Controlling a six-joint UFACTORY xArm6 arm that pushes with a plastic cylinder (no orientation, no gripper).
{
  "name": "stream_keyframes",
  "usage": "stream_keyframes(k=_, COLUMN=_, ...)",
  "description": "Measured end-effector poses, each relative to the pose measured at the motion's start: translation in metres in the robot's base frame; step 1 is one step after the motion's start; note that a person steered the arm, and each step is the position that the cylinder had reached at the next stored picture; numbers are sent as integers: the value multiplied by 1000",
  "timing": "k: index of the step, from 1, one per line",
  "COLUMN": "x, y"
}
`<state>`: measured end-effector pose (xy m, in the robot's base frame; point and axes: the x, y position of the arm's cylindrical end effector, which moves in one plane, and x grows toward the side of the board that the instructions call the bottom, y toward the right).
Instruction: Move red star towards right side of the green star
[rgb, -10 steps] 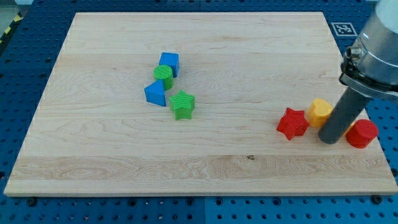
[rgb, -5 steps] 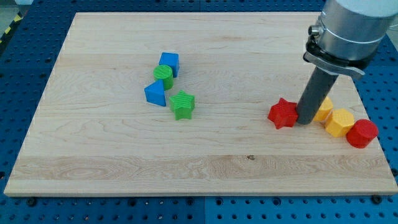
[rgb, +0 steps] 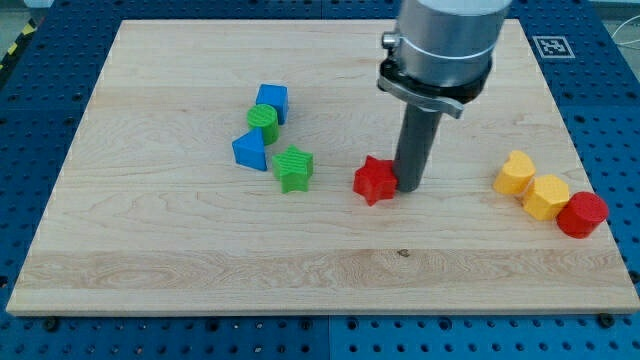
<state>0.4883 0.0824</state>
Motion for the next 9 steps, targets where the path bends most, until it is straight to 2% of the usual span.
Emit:
stream_keyframes(k=3, x=7, y=-2)
stream_keyframes(k=7, x=22, y=-43)
stream_keyframes(k=9, x=23, y=-34)
